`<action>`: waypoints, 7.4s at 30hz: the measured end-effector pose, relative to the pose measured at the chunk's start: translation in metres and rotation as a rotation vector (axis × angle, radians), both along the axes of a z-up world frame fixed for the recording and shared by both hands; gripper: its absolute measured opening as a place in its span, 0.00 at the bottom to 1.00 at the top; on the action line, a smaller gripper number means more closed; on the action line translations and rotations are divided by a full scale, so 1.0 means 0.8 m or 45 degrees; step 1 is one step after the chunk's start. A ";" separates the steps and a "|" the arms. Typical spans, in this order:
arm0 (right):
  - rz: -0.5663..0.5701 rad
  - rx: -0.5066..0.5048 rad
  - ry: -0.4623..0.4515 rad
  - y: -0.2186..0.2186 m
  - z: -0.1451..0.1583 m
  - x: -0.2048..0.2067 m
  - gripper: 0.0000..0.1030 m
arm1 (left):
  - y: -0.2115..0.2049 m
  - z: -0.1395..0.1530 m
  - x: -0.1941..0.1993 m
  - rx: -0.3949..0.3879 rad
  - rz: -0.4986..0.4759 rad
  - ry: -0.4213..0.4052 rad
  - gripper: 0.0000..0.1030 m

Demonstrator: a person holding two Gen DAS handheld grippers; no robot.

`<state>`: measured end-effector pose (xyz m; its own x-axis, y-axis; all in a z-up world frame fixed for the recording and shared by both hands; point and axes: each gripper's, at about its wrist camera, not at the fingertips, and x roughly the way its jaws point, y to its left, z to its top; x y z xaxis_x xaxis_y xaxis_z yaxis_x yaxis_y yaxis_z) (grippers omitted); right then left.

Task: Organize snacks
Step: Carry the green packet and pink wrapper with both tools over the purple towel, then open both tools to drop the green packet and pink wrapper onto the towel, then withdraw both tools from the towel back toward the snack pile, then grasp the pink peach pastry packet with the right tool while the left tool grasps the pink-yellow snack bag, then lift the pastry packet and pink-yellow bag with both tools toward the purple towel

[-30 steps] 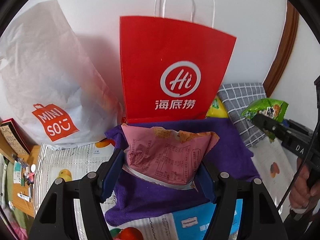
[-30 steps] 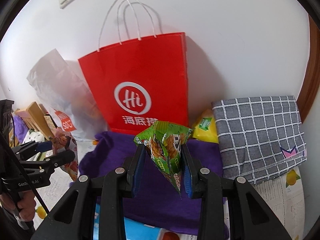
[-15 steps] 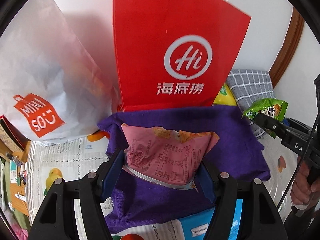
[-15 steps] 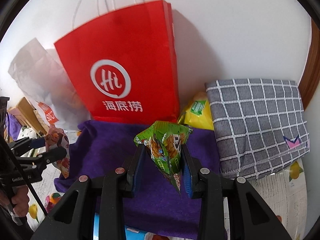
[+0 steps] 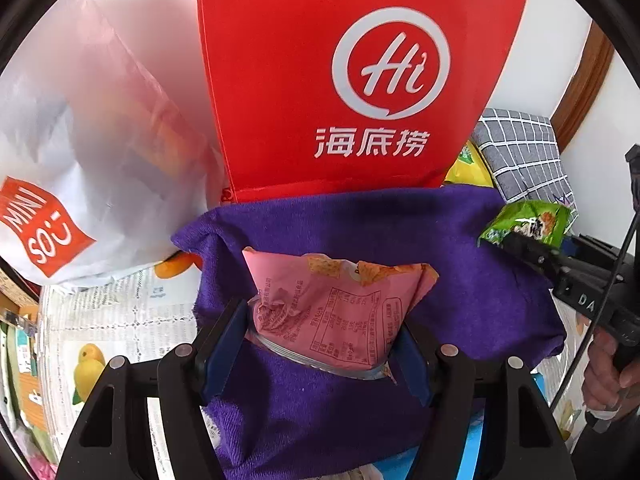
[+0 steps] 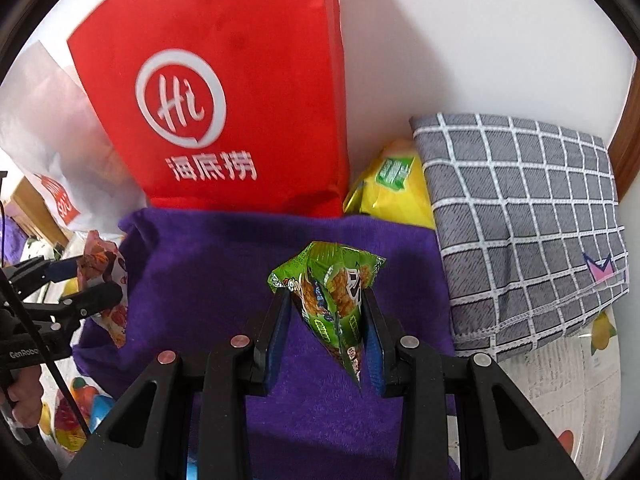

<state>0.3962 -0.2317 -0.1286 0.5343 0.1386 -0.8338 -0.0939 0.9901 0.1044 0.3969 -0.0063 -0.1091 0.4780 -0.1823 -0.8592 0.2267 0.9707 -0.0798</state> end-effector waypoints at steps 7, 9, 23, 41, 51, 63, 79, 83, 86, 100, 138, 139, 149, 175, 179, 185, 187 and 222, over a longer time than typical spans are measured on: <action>-0.001 -0.017 0.044 0.004 -0.019 0.007 0.33 | 0.003 -0.016 0.012 0.001 0.003 0.045 0.66; 0.000 -0.023 0.053 0.005 -0.023 0.008 0.33 | 0.004 -0.020 0.015 -0.002 0.009 0.058 0.66; -0.037 -0.020 0.112 -0.002 -0.042 0.017 0.34 | -0.013 -0.046 0.030 0.019 -0.001 0.128 0.67; 0.014 -0.037 0.002 0.013 -0.007 0.007 0.67 | -0.012 -0.019 0.007 0.017 0.043 0.080 0.83; 0.023 0.015 -0.080 0.016 0.047 -0.019 0.74 | 0.001 0.029 -0.030 0.017 0.100 -0.013 0.83; 0.137 -0.025 -0.225 0.044 0.105 -0.072 0.81 | 0.017 0.066 -0.100 -0.013 0.202 -0.103 0.83; 0.248 0.010 -0.394 0.083 0.171 -0.193 0.81 | 0.051 0.093 -0.230 -0.096 0.273 -0.186 0.81; 0.241 0.006 -0.393 0.078 0.167 -0.244 0.81 | 0.047 0.098 -0.259 -0.118 0.245 -0.219 0.81; 0.230 0.048 -0.385 0.071 0.160 -0.280 0.81 | 0.044 0.101 -0.281 -0.110 0.220 -0.249 0.81; -0.007 0.061 -0.285 0.066 0.098 -0.366 0.81 | 0.047 0.082 -0.356 -0.054 0.148 -0.300 0.83; 0.150 0.123 -0.041 0.085 -0.054 -0.360 0.62 | 0.091 0.015 -0.342 -0.142 0.272 -0.234 0.82; 0.159 0.132 -0.045 0.083 -0.052 -0.361 0.59 | 0.091 0.014 -0.341 -0.143 0.272 -0.233 0.82; 0.093 0.127 -0.115 0.044 -0.030 -0.373 0.52 | 0.077 0.001 -0.321 -0.177 0.234 -0.242 0.83; -0.125 0.090 -0.090 -0.007 -0.061 -0.353 0.52 | 0.051 -0.064 -0.267 -0.093 0.214 -0.261 0.64; -0.131 0.140 -0.090 -0.014 -0.060 -0.353 0.52 | 0.050 -0.064 -0.268 -0.086 0.224 -0.266 0.64; -0.141 0.192 -0.088 -0.020 -0.058 -0.352 0.52 | 0.052 -0.064 -0.267 -0.102 0.242 -0.252 0.64; -0.139 0.182 -0.088 -0.020 -0.058 -0.352 0.52 | 0.053 -0.064 -0.267 -0.108 0.244 -0.247 0.64; -0.141 0.211 -0.080 -0.021 -0.059 -0.353 0.52 | 0.061 -0.067 -0.263 -0.175 0.257 -0.227 0.61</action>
